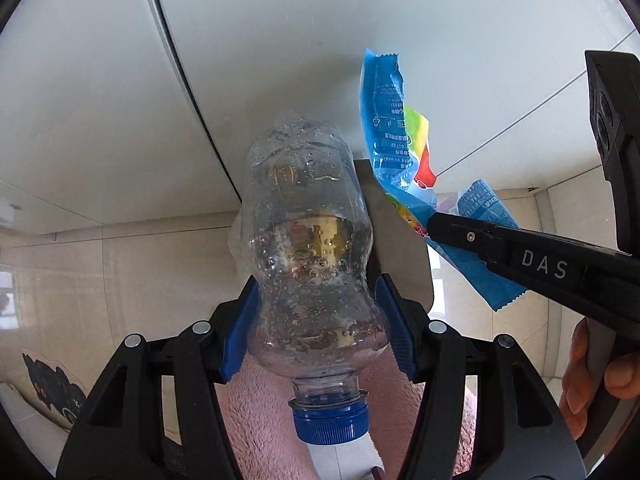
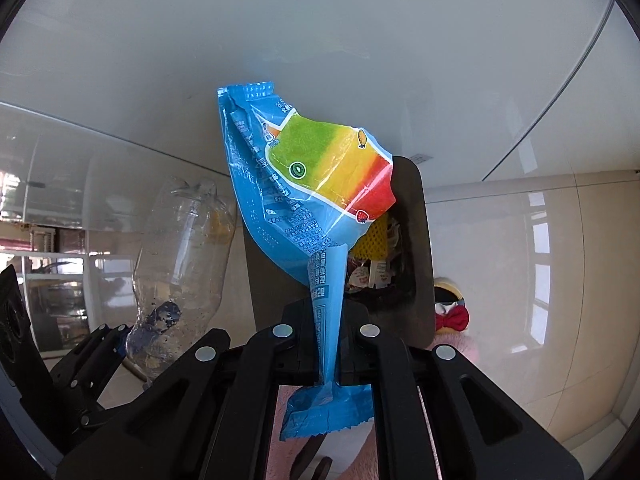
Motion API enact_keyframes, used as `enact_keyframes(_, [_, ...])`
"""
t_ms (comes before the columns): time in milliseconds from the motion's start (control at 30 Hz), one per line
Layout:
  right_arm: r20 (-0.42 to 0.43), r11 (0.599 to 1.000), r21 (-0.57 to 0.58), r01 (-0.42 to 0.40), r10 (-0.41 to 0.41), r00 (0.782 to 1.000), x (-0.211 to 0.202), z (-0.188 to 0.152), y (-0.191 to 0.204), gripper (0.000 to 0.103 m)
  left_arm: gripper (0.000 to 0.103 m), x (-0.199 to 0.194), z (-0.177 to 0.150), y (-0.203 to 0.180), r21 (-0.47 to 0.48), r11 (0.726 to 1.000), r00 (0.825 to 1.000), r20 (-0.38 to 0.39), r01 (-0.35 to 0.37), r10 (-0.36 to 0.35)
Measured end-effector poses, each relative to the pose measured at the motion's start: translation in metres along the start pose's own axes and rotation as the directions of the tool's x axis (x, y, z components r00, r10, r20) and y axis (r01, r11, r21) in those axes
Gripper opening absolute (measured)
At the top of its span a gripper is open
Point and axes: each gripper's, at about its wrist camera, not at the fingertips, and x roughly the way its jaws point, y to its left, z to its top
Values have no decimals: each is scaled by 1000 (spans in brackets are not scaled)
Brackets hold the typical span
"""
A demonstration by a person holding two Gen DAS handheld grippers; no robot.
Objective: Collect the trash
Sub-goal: 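Carry the bottle and blue wrapper down toward the trash bin, then open both tools to drop the bottle and wrapper into the bin, then raise both tools back up toward the counter trash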
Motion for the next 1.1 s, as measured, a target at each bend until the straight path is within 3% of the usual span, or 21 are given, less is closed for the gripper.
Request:
enact_keyframes(233, [10, 1000, 20, 9, -9, 1000, 1, 1, -1, 10, 56, 1, -4, 5, -13, 1000, 999, -19, 27, -27])
enact_keyframes(300, [8, 1000, 30, 6, -6, 1000, 1, 0, -1, 28, 56, 1, -5, 6, -16, 1000, 999, -20, 27, -28])
enact_keyframes(367, [20, 999, 37, 2, -3, 1000, -1, 0, -1, 39, 56, 2, -6, 7, -19, 999, 999, -18, 28, -29])
enact_keyframes(467, [26, 999, 38, -1, 0, 1000, -1, 1, 1, 39, 57, 1, -7, 8, -24, 999, 999, -18, 32, -32])
enact_keyframes(567, [40, 999, 41, 0, -1, 999, -5, 1, 3, 45, 73, -4, -6, 9, -26, 999, 1000, -2, 29, -29])
enact_keyframes(733, [54, 999, 41, 10, -12, 998, -14, -1, 2, 53, 85, -16, -7, 10, -29, 999, 999, 26, 25, -25])
enact_keyframes(933, [86, 999, 43, 10, -14, 996, -35, 1, -4, 56, 87, -37, -7, 5, -26, 1000, 998, 61, 12, -11])
enact_keyframes(1100, [147, 1000, 18, 8, -10, 989, -74, -4, -1, 58, 87, -77, -1, -2, -7, 1000, 990, 137, -10, 11])
